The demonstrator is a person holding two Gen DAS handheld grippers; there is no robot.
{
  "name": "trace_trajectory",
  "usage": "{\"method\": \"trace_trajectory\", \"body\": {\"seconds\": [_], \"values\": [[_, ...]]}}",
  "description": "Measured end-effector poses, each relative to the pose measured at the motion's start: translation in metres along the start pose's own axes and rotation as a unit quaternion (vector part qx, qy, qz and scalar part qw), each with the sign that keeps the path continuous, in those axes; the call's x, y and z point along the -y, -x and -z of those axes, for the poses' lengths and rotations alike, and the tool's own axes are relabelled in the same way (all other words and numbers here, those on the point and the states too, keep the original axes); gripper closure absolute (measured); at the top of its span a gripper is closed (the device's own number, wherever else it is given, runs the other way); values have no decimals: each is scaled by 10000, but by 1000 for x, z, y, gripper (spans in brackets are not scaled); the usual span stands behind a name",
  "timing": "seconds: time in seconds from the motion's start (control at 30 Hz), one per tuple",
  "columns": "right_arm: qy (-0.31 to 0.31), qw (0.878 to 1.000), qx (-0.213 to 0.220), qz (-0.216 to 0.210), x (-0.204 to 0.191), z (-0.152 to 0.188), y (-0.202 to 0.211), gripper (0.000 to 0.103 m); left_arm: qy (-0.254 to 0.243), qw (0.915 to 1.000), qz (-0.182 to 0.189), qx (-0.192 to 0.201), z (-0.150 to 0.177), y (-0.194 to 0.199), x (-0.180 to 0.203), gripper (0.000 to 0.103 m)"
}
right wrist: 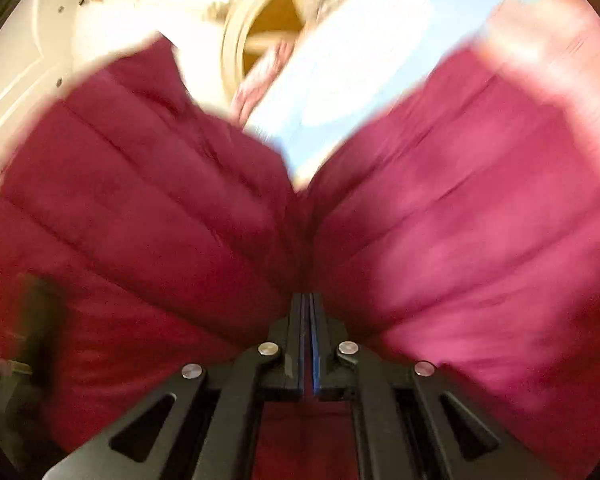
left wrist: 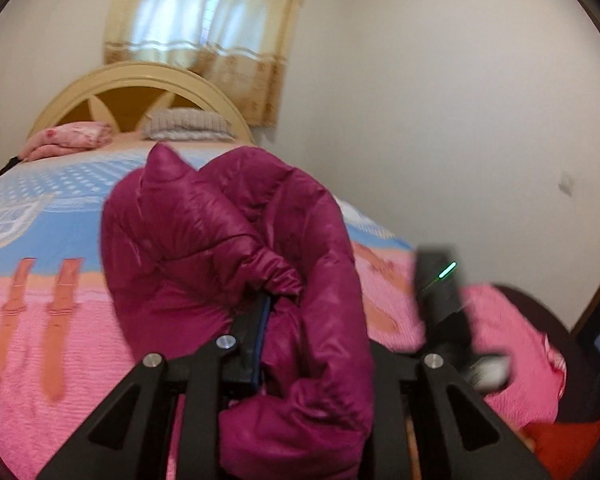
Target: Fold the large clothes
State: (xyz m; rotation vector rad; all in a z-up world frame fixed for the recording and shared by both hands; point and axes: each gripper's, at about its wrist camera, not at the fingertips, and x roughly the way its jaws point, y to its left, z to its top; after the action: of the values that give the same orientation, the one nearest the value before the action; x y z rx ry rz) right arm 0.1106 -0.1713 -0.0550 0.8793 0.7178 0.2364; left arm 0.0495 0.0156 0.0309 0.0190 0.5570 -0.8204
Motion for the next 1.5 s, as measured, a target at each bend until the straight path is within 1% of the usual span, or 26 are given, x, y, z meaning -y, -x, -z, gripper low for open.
{"method": "trace_trajectory", "body": {"seconds": [0.1, 0.13, 0.2, 0.27, 0.4, 0.5, 0.63, 0.73, 0.77, 0.8, 0.87, 0.93, 0.97, 1.03, 1.07, 1.1, 1.13, 1.17, 1.2, 1.23, 1.27, 1.33, 1.37, 1.43, 1.47, 1.5], "values": [[73, 9973, 458, 561, 32, -13, 48, 101, -376, 9987, 4, -330, 13, -29, 30, 81], [39, 9964, 519, 670, 42, -14, 59, 101, -562, 9972, -36, -482, 20, -44, 42, 81], [-104, 9950, 610, 783, 62, -16, 77, 101, -746, 9947, -90, -708, 29, -62, 59, 81], [-197, 9943, 686, 789, 75, -17, 88, 101, -911, 9916, -158, -906, 39, -77, 71, 81], [-259, 9943, 672, 786, 87, -25, 94, 101, -1262, 9857, -360, -1056, 49, -89, 85, 81], [-337, 9948, 591, 759, 89, -33, 94, 100, -1340, 9835, -460, -1127, 54, -91, 89, 80], [-123, 9965, 638, 522, 87, -41, 101, 100, -1612, 9793, -560, -1093, 66, -98, 95, 78], [111, 9979, 454, 443, 72, -58, 95, 99, -1763, 9767, -637, -1045, 75, -99, 102, 77], [164, 9987, 308, 365, 69, -65, 89, 88, -1774, 9766, -652, -1029, 76, -99, 103, 77], [194, 9994, 190, 217, 67, -69, 84, 53, -1755, 9770, -645, -1021, 78, -98, 103, 77], [193, 9996, 201, -33, 68, -78, 72, 9, -1672, 9793, -552, -999, 81, -93, 102, 77], [104, 9995, 69, -276, 68, -78, 65, 9, -1544, 9819, -426, -1007, 75, -94, 93, 77], [49, 9995, -6, -324, 69, -79, 61, 9, -1493, 9829, -376, -1006, 74, -94, 89, 77], [184, 9995, -184, -201, 66, -81, 50, 9, -1486, 9833, -337, -991, 74, -96, 88, 77], [401, 9989, -252, -14, 63, -83, 42, 9, -1501, 9832, -332, -987, 74, -97, 88, 77], [571, 9979, -279, 104, 60, -85, 36, 14, -1511, 9831, -326, -984, 75, -96, 87, 77], [809, 9959, -351, 189, 55, -86, 30, 22, -1507, 9832, -315, -984, 75, -96, 87, 77], [1016, 9931, -471, 352, 50, -87, 24, 51, -1488, 9835, -299, -983, 75, -96, 86, 77], [1131, 9906, -572, 521, 47, -88, 18, 69, -1454, 9840, -274, -993, 73, -97, 85, 76], [1161, 9896, -609, 585, 48, -91, 13, 72, -1410, 9846, -244, -1000, 72, -96, 84, 74], [1188, 9888, -639, 640, 49, -91, 10, 78, -1356, 9855, -160, -1010, 70, -90, 82, 73], [1207, 9881, -613, 730, 53, -89, 9, 79, -1421, 9835, 68, -1113, 65, -83, 81, 65], [1173, 9885, -592, 752, 58, -87, 8, 79, -1556, 9808, 213, -1158, 64, -69, 80, 64], [922, 9920, -603, 612, 71, -83, 6, 79, -1634, 9794, 370, -1127, 62, -46, 75, 62], [807, 9936, -605, 517, 77, -82, 5, 79, -1536, 9809, 550, -1062, 59, -26, 66, 61], [727, 9946, -603, 422, 83, -80, 4, 79, -1437, 9820, 670, -1022, 57, -16, 60, 58]]}}
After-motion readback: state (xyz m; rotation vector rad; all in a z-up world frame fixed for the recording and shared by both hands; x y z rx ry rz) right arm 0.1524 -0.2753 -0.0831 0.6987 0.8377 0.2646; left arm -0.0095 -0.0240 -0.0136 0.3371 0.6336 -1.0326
